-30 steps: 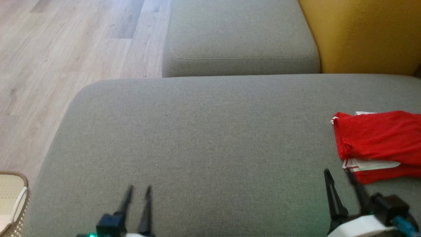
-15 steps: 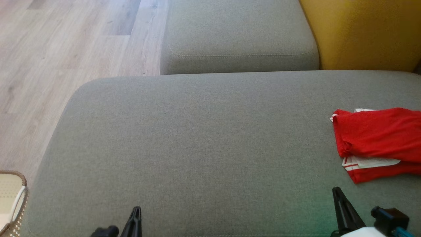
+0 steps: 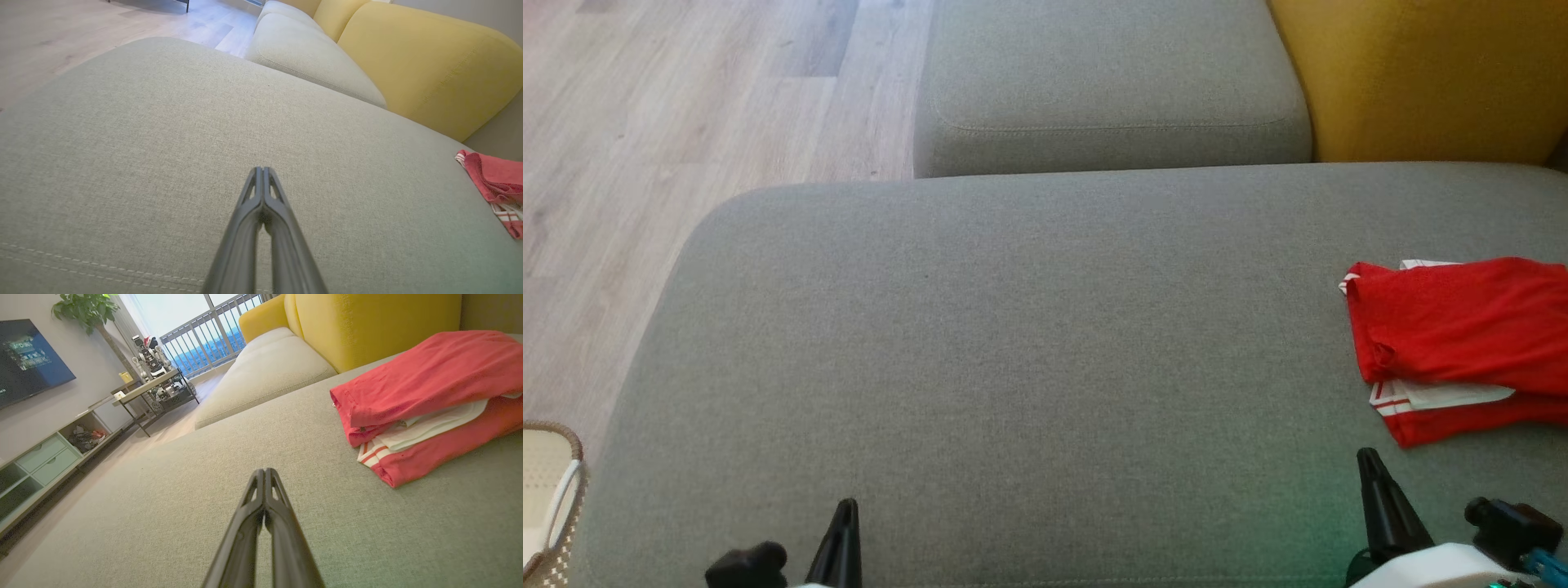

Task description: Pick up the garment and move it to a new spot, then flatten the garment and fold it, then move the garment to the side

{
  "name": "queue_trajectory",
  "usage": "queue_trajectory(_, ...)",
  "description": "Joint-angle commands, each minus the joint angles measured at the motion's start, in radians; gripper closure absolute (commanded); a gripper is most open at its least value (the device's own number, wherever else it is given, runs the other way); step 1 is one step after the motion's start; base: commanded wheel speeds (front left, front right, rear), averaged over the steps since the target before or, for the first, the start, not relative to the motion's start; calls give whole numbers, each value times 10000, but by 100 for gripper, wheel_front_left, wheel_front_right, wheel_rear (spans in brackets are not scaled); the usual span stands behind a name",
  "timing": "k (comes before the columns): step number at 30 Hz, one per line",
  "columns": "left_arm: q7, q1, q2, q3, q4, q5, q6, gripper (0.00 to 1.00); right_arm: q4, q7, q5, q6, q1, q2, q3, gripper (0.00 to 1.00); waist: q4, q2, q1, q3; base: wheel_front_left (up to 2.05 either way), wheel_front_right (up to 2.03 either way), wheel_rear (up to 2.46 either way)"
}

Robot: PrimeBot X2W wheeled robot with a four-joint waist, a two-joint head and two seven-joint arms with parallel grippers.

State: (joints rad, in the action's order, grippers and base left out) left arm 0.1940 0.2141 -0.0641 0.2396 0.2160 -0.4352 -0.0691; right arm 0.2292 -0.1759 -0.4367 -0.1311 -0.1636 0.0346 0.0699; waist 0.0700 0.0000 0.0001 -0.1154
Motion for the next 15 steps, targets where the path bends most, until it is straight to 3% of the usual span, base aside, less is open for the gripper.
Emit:
queue_trajectory(1,-21,-603,-96,-217,-284,-212,67,100,-284,42,-231,1,520,44,37,100,-5,0,-1,8,0,0,0)
queue_trajectory(15,-365,-971,-144,-579,-214,-1953,345,100,-222,449,-1872,1,833,60,95,100,-104,0,-1,177,0,0,0)
